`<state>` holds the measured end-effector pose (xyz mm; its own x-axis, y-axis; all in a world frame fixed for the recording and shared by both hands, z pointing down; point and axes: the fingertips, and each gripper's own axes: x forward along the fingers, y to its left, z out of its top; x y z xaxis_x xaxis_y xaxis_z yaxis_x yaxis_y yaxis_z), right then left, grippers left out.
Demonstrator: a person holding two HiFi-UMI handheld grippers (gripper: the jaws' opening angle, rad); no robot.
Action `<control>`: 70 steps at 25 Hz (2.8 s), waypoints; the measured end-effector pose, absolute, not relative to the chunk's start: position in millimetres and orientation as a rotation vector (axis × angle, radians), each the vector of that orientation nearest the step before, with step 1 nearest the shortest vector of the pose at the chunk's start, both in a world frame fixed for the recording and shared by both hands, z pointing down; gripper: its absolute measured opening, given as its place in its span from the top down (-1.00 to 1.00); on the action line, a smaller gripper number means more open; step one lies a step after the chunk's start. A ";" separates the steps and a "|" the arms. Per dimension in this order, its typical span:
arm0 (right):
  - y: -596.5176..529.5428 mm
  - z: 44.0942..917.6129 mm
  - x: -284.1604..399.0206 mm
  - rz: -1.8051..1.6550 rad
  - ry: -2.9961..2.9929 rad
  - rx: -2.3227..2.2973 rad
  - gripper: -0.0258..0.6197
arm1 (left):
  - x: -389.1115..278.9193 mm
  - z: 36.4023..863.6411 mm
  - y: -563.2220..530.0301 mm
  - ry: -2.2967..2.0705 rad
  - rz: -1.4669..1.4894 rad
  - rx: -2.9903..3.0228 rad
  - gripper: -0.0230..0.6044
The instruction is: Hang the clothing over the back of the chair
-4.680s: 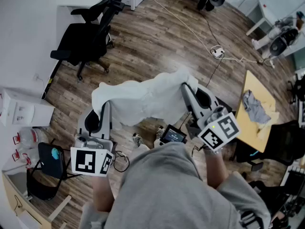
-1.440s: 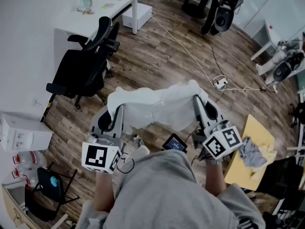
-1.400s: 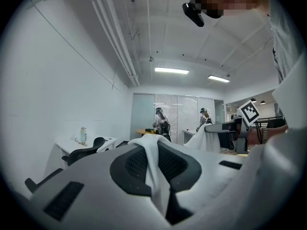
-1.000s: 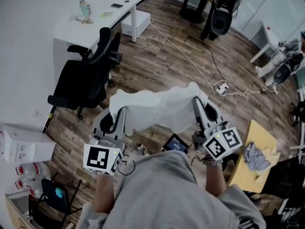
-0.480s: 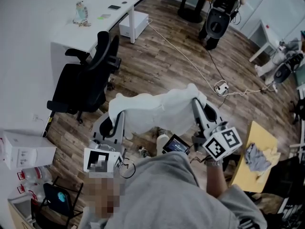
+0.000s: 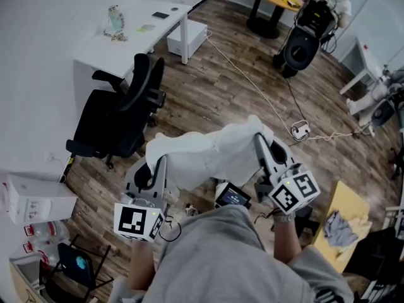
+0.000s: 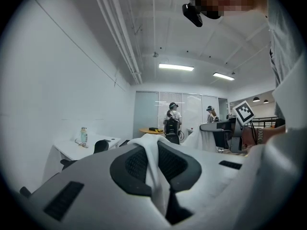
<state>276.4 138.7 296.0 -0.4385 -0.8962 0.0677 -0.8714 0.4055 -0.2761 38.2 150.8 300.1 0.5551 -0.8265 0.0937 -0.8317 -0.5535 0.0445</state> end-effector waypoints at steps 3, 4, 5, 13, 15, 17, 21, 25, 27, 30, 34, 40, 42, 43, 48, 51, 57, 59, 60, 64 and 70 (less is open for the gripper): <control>113.7 295.7 283.2 -0.426 2.568 -1.588 0.78 | 44.8 299.1 130.4 -1.465 0.089 2.677 0.76; 104.9 296.3 285.6 -0.433 2.571 -1.580 0.78 | 47.0 299.5 123.4 -1.474 0.089 2.668 0.76; 96.0 296.8 288.1 -0.440 2.574 -1.572 0.78 | 49.6 300.2 116.4 -1.481 0.091 2.661 0.76; 20.5 292.3 302.6 -0.470 2.635 -1.465 0.78 | 67.1 296.2 61.3 -1.592 0.104 2.584 0.76; 2.0 289.7 304.6 -0.475 2.659 -1.426 0.78 | 71.1 292.3 47.8 -1.628 0.102 2.564 0.76; -15.5 288.5 307.0 -0.478 2.682 -1.388 0.78 | 75.0 289.9 36.5 -1.665 0.105 2.542 0.76; -46.9 288.5 310.5 -0.493 2.725 -1.307 0.78 | 81.6 289.7 17.8 -1.733 0.128 2.490 0.76; -75.4 288.9 314.2 -0.493 2.784 -1.215 0.78 | 90.3 288.0 -1.5 -1.814 0.137 2.436 0.76; -87.4 288.9 318.5 -0.496 2.811 -1.164 0.78 | 97.3 287.2 -7.9 -1.857 0.134 2.408 0.76; -103.7 289.0 323.4 -0.493 2.856 -1.082 0.78 | 106.1 287.9 -15.7 -1.920 0.125 2.357 0.76; -124.3 289.7 320.1 -0.474 2.912 -0.993 0.78 | 110.1 291.1 -22.6 -1.983 0.103 2.290 0.76; -134.1 284.9 308.9 -0.460 2.927 -0.907 0.78 | 110.3 292.3 -22.5 -2.019 0.114 2.256 0.76; -139.8 284.6 302.3 -0.452 2.939 -0.881 0.78 | 106.9 292.0 -24.3 -2.034 0.111 2.244 0.76; -142.3 285.0 299.2 -0.451 2.945 -0.870 0.78 | 105.5 292.1 -24.5 -2.038 0.111 2.239 0.76; -156.4 285.7 275.0 -0.435 2.970 -0.830 0.78 | 85.6 293.9 -32.8 -2.054 0.101 2.220 0.76; -163.7 288.0 254.0 -0.432 2.998 -0.799 0.78 | 68.1 300.1 -43.5 -2.066 0.091 2.187 0.76; -178.9 287.8 224.2 -0.421 3.056 -0.701 0.78 | 56.7 302.0 -64.9 -2.067 0.027 2.192 0.76; -179.4 288.8 210.7 -0.420 3.069 -0.651 0.78 | 55.0 303.2 -67.6 -2.053 -0.002 2.224 0.76; -179.5 288.9 203.3 -0.411 3.078 -0.629 0.78 | 52.3 303.8 -69.1 -2.049 -0.012 2.233 0.76; -190.7 280.7 173.1 -0.372 3.105 -0.553 0.78 | 30.1 298.4 -82.1 -2.076 -0.046 2.231 0.76; -203.5 269.3 130.2 -0.343 3.133 -0.421 0.78 | 5.5 287.2 -99.0 -2.097 -0.051 2.240 0.76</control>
<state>130.2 -203.5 269.3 -0.9642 -0.2569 0.0662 -0.2651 0.9417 -0.2072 5.5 -99.0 287.2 0.0668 -0.9974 0.0254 -0.9950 -0.0647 0.0758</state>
